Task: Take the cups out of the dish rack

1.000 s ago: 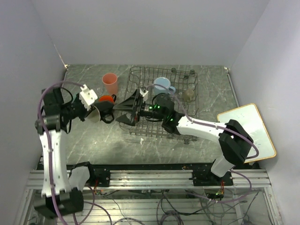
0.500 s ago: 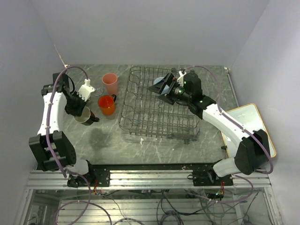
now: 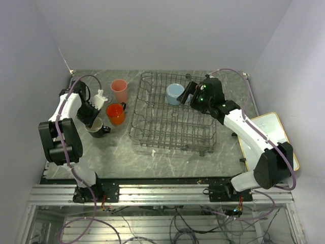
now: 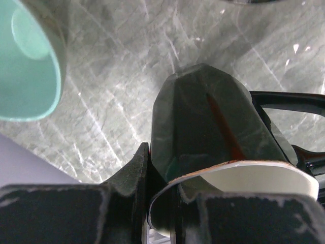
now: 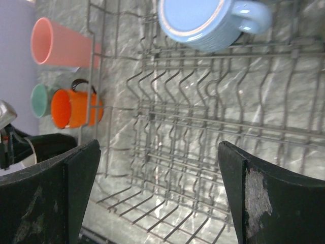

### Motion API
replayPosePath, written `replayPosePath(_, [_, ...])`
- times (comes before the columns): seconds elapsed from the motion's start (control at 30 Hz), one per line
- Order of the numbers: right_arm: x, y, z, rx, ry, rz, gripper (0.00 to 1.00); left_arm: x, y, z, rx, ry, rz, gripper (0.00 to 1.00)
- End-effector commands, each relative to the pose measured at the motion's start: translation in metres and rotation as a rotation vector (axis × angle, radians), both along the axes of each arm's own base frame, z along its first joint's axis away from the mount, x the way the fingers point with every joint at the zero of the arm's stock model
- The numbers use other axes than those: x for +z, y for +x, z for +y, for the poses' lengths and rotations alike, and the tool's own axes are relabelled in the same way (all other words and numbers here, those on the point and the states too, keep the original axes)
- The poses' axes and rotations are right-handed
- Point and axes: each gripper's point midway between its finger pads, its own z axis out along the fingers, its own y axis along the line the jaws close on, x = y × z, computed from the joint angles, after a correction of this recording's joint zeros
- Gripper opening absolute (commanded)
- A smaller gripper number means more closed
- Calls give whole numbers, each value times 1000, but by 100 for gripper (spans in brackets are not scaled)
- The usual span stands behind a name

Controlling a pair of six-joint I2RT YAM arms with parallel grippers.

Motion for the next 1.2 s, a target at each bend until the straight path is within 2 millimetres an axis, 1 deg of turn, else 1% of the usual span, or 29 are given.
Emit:
replayPosePath(0.0, [-4, 16, -28, -74, -163, -31, 100, 1, 21, -9, 26, 7, -52, 7])
replayPosePath(0.13, [-11, 25, -37, -96, -235, -32, 100, -6, 29, -6, 44, 40, -58, 7])
replayPosePath(0.27, [-20, 28, -37, -83, -255, -14, 100, -13, 34, -1, 57, 79, -58, 7])
replayPosePath(0.33, [-22, 29, -35, -74, -256, -13, 100, -16, 33, 2, 65, 97, -50, 9])
replayPosePath(0.4, [-25, 32, -36, -73, -267, -10, 100, -19, 32, 4, 67, 113, -45, 14])
replayPosePath(0.47, [-29, 36, -39, -78, -286, -4, 100, -18, 32, 7, 68, 135, -51, 26])
replayPosePath(0.53, [-34, 41, -40, -74, -312, -7, 100, -10, 35, 9, 73, 159, -73, 33])
replayPosePath(0.63, [-44, 50, -40, -60, -341, -17, 100, 10, 40, 9, 72, 161, -127, 39])
replayPosePath(0.8, [-54, 68, -31, -11, -375, -32, 100, 54, 48, 5, 63, 147, -226, 44])
replayPosePath(0.83, [-56, 71, -29, 3, -382, -30, 100, 65, 49, 5, 69, 144, -248, 47])
replayPosePath(0.9, [-63, 79, -24, 33, -404, -20, 100, 85, 52, 3, 77, 132, -281, 58])
replayPosePath(0.93, [-65, 83, -23, 48, -417, -21, 100, 99, 54, 2, 80, 125, -312, 61])
replayPosePath(0.97, [-67, 87, -21, 64, -428, -24, 100, 109, 54, 0, 81, 119, -331, 69])
replayPosePath(1.0, [-73, 91, -19, 83, -447, -19, 100, 121, 55, -1, 84, 113, -357, 72])
replayPosePath(1.03, [-74, 96, -18, 99, -463, -25, 100, 132, 54, -3, 82, 101, -380, 79])
replayPosePath(1.07, [-77, 101, -17, 119, -478, -23, 100, 143, 53, -6, 80, 86, -403, 83])
replayPosePath(1.17, [-85, 112, -7, 221, -500, -25, 100, 169, 44, -21, 64, 14, -438, 84])
